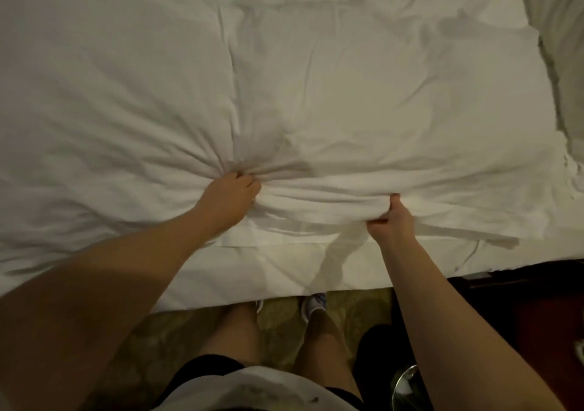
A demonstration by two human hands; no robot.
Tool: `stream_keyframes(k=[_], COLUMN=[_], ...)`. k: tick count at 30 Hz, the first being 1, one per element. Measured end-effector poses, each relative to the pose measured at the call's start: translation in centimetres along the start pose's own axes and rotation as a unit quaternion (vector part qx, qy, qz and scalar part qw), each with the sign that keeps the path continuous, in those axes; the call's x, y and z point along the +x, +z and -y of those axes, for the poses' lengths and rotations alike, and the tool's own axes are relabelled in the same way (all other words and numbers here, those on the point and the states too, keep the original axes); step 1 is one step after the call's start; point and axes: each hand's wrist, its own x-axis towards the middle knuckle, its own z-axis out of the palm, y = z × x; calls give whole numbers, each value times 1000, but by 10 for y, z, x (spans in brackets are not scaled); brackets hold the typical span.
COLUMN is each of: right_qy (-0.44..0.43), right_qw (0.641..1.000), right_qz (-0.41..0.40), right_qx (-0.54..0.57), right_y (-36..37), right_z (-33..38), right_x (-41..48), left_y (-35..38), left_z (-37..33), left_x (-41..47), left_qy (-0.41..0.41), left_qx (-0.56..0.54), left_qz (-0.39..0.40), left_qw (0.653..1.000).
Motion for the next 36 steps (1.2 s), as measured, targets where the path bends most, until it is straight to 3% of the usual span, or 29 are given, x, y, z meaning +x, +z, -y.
stream_keyframes(k=[2,3,4,7,9,11,13,14,15,18,22,25,29,31,33,35,36], right_qy=[-23,-47,-70,-55,-62,-43,-34,-11,3,46,30,18,-27,-30,5,-33,-45], right_qw=[998,988,974,961,928,929,932,955,976,997,998,998,991,976,969,935,936], right_qz=[-38,-54,-63,-124,-161,-178,-153,-146,-134,-45,40,54,-74,-90,-94,-109,-106], right_qx=[-55,-138,-205,-240,-329,-321,-326,-257,-169,-41,24,6,-112,-196,-228,-337,-333], right_y=[-2,-6,-13,-29,-36,-35,-22,-17,-12,-10,-25,-24,-52,-65,-58,-51,-47], right_z=[4,2,-4,-20,-28,-29,-25,-23,-19,-7,-9,-4,-6,-3,2,5,7], right_x=[0,4,10,28,30,30,24,22,25,21,21,24,33,26,19,12,5], left_y=[-2,0,0,5,9,13,15,14,13,16,31,32,44,37,18,6,0], left_z=[-13,-18,-23,-36,-43,-51,-46,-43,-40,-40,-65,-75,-74,-81,-93,-101,-104], left_x=[-13,-19,-24,-31,-31,-37,-34,-30,-25,-22,-46,-36,-15,-15,-20,-29,-30], left_qy=[-7,-10,-11,-22,-65,-111,-135,-137,-139,-92,-88,-96,-63,-58,-70,-114,-133], left_qx=[-38,-45,-47,-64,-57,-56,-63,-54,-45,-37,7,39,38,33,32,47,58], left_qz=[-26,-32,-19,26,104,185,195,195,190,110,102,165,167,193,225,243,253], left_qw=[999,998,999,997,991,975,969,970,971,989,991,981,983,979,971,962,957])
